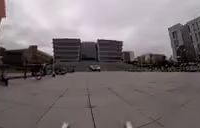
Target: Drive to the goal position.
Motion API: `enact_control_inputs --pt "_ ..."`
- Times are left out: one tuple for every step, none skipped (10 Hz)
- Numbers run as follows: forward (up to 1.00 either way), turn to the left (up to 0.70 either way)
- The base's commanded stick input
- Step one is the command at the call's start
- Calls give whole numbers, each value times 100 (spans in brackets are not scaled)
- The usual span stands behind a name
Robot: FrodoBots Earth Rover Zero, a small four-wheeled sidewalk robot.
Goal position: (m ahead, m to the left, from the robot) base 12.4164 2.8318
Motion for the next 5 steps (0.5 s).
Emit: enact_control_inputs --pt "70 14" --pt "70 14" --pt "70 7" --pt "70 0" --pt "70 0"
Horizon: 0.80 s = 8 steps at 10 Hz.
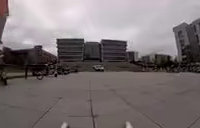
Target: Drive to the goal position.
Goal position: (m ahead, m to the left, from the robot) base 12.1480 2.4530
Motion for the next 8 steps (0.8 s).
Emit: enact_control_inputs --pt "70 0" --pt "70 0" --pt "70 0" --pt "70 0" --pt "70 0" --pt "70 0" --pt "70 0" --pt "70 3"
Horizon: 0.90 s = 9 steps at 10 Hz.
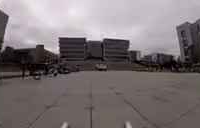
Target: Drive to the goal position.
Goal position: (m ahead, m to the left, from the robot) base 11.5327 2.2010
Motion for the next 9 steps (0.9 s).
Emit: enact_control_inputs --pt "70 9" --pt "70 14" --pt "70 14" --pt "70 14" --pt "70 14" --pt "70 0" --pt "70 0" --pt "70 0" --pt "70 0"
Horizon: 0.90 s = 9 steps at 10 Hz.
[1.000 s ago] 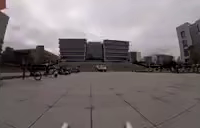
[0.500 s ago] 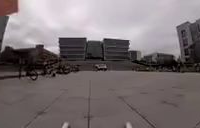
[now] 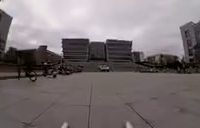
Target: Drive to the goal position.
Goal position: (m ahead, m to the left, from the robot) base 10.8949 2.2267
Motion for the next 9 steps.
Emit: enact_control_inputs --pt "70 0" --pt "70 0" --pt "70 0" --pt "70 0" --pt "70 0" --pt "70 0" --pt "70 0" --pt "70 0" --pt "70 0"
